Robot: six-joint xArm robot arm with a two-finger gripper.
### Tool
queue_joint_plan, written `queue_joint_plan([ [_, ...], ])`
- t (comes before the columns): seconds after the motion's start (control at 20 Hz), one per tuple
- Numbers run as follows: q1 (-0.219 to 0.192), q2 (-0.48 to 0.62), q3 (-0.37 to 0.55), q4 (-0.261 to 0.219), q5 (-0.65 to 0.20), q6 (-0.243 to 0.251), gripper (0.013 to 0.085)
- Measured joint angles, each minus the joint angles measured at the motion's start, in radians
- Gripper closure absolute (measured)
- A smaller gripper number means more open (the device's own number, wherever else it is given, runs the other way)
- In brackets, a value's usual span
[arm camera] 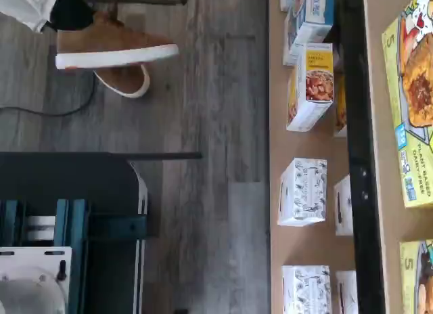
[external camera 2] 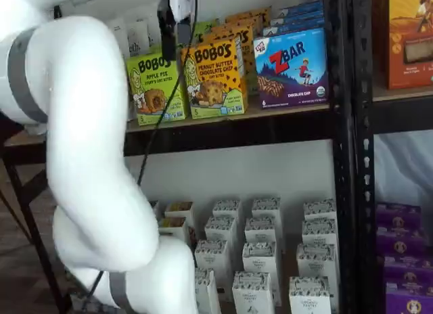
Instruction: Pick up the orange box on the top shelf, the fifth box from the left
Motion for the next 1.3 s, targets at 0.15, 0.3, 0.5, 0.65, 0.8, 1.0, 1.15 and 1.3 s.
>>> queue_joint_plan([
  [0.15, 0.041, -0.014, 0.024, -0.041, -0.028, 0.022, 0.013],
  [0.3, 0.063, -0.025, 0.046, -0.043, -0.05, 0.041, 0.013],
  [0.5, 0.072, -0.05, 0.085, -0.026, -0.1, 0.053, 0.013],
  [0.65, 0.082, -0.071, 0.114, -0.029, -0.149, 0.06, 0.013],
  [0.8, 0.085, -0.094, 0.149, -0.031, -0.22, 0.06, 0.013],
  [1.0, 0.074, -0.09, 0.153, -0.022, -0.277, 0.049, 0.013],
  [1.15, 0.06, -0.065, 0.128, -0.02, -0.296, 0.036, 0.013],
  [1.3, 0.047, -0.037, 0.097, -0.024, -0.301, 0.022, 0.013],
])
